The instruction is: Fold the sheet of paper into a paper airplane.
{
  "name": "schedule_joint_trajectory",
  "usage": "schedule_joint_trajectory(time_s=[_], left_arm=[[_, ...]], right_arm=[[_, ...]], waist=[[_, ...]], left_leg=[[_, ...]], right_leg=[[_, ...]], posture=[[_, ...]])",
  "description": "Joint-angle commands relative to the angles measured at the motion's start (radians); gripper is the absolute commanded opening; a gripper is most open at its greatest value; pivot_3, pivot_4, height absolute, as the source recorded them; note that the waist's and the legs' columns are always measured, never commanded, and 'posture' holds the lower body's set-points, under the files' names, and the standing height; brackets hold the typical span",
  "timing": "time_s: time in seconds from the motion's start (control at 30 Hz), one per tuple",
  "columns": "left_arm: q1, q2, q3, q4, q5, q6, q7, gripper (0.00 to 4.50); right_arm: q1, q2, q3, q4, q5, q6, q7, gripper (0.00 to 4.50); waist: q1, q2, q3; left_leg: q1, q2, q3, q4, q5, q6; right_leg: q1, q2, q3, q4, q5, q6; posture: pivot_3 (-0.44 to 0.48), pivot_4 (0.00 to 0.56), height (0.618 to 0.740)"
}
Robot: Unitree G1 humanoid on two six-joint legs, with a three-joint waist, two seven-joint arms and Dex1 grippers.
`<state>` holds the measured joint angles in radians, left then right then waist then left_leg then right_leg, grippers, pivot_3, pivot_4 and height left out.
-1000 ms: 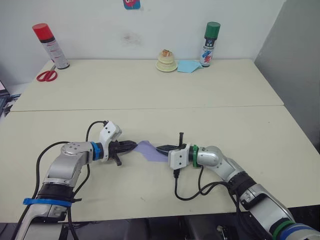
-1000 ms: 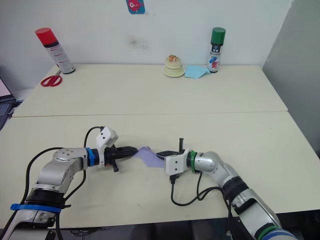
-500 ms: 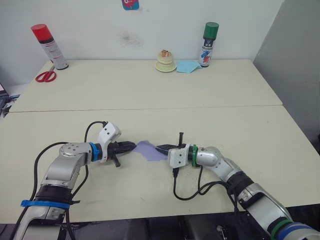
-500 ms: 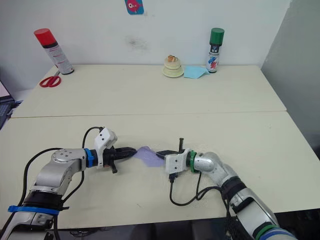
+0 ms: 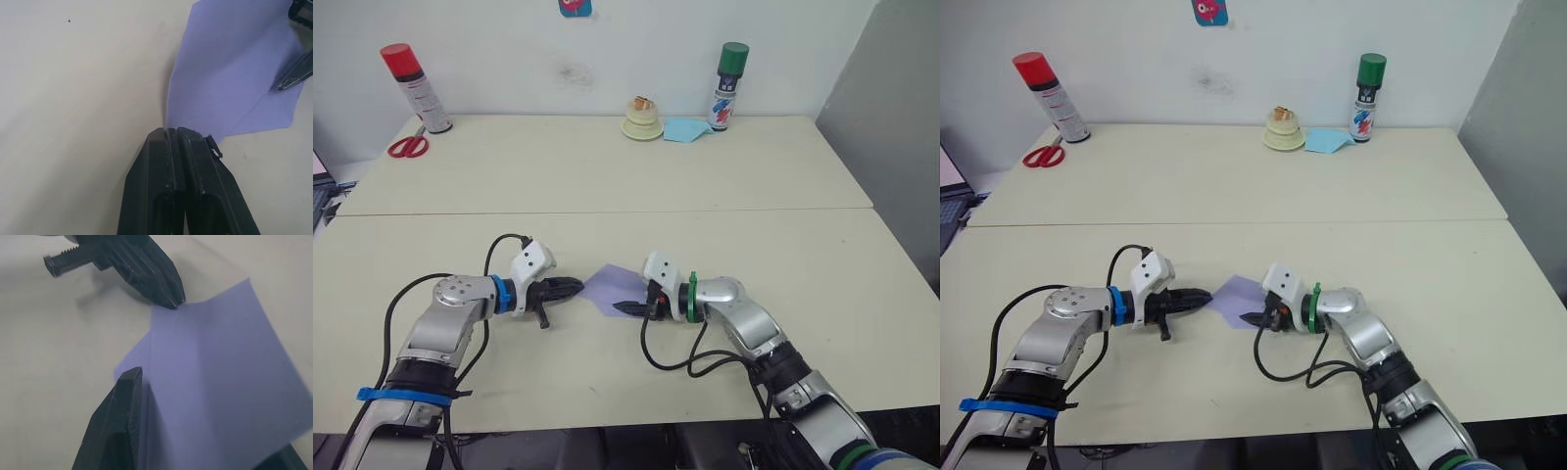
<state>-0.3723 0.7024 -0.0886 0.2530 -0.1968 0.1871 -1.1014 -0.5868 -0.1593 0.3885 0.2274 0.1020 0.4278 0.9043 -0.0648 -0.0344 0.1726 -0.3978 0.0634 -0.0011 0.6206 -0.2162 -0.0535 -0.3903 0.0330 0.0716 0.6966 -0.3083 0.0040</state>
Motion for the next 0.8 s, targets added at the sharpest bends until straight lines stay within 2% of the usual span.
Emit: schedule_joint_trajectory(time_s=[0.03,0.33,0.63,0.8], left_arm=[[0.014,-0.006,-0.061,0.039,0.062,-0.065,-0.023,0.36],[0.013,-0.018,-0.066,0.045,0.075,-0.099,-0.02,0.36],[0.022,-0.022,-0.062,0.032,0.069,-0.094,-0.021,0.36],[0.019,-0.022,-0.067,0.037,0.074,-0.109,-0.027,0.36]], right_arm=[[-0.084,0.016,-0.024,0.019,0.024,0.073,0.009,1.94],[-0.261,0.015,-0.034,0.166,0.007,0.186,0.026,1.94],[-0.279,-0.047,-0.027,0.16,0.023,0.179,0.13,1.94],[-0.316,-0.031,-0.053,0.209,0.034,0.117,0.164,1.94]], waist=[[0.005,0.0,0.0],[0.008,0.0,0.0],[0.008,0.0,0.0],[0.007,0.0,0.0]], left_leg=[[0.0,0.0,0.0,0.0,0.0,0.0],[-0.001,0.0,0.0,0.0,0.0,0.0],[-0.002,-0.001,0.0,0.0,0.0,0.0],[-0.002,-0.001,0.0,0.0,0.0,0.001]], right_leg=[[0.0,0.0,0.0,0.0,0.0,0.0],[-0.001,0.0,0.0,0.0,0.0,0.0],[-0.001,0.0,-0.001,-0.001,0.0,0.0],[-0.001,0.0,-0.001,-0.001,0.0,0.0]], posture=[[0.0,0.15,0.737],[0.0,0.15,0.737],[0.0,0.15,0.737],[0.0,0.15,0.737]])
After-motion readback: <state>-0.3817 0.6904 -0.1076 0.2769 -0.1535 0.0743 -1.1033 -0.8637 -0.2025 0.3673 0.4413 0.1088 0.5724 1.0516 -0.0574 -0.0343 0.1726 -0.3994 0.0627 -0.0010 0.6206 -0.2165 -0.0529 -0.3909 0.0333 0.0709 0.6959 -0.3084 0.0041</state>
